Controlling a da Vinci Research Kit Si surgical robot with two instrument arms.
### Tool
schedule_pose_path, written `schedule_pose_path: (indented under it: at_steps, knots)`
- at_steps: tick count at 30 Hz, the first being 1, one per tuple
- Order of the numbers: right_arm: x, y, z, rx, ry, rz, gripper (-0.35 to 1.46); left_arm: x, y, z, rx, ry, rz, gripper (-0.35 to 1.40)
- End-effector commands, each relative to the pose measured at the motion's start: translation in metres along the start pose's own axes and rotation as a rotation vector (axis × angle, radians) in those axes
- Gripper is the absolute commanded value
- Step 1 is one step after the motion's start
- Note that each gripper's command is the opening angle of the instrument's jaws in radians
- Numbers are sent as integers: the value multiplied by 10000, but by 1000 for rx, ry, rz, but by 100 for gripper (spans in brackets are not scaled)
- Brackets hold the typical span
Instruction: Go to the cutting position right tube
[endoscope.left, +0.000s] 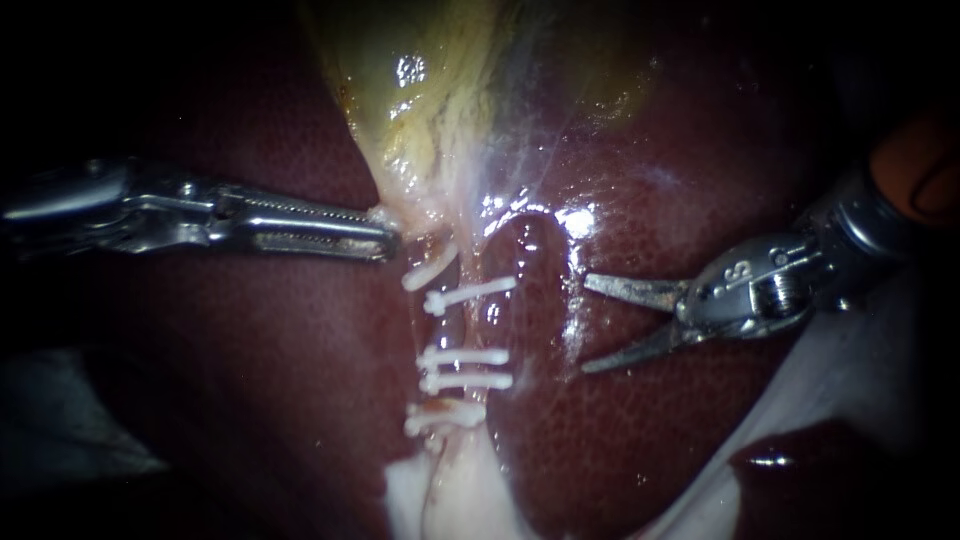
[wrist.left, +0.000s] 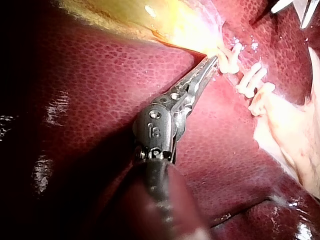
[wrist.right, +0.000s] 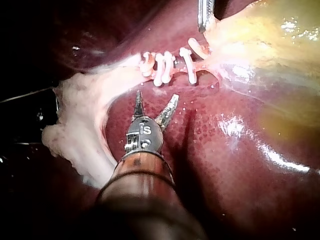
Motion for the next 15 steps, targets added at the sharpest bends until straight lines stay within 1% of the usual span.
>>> schedule_pose_path:
  at_steps: [1, 4, 5, 6, 8, 10, 13, 15]
  knots:
    - [0, 0, 0, 5, 3, 1, 143, 2, 1, -3, -2, 0, -1, -35]
    - [0, -1, 0, 5, 3, 1, 143, 16, 10, -20, -15, -3, -10, -35]
    - [1, -1, 0, 8, 4, 1, 143, 22, 13, -27, -12, -5, -13, -35]
    - [1, -1, 0, 13, 6, 1, 143, 27, 17, -33, -8, 3, -22, -35]
    - [2, -1, 3, 36, 16, 2, 143, 38, 27, -48, -5, 16, -11, -35]
    - [2, -2, 9, 59, 26, 1, 143, 44, 36, -56, -5, 22, -4, -35]
    - [3, -5, 24, 111, 51, 55, 143, 45, 44, -57, -4, 25, -4, -35]
    - [0, -8, 40, 156, 72, 94, 143, 45, 46, -55, -3, 25, -4, -35]
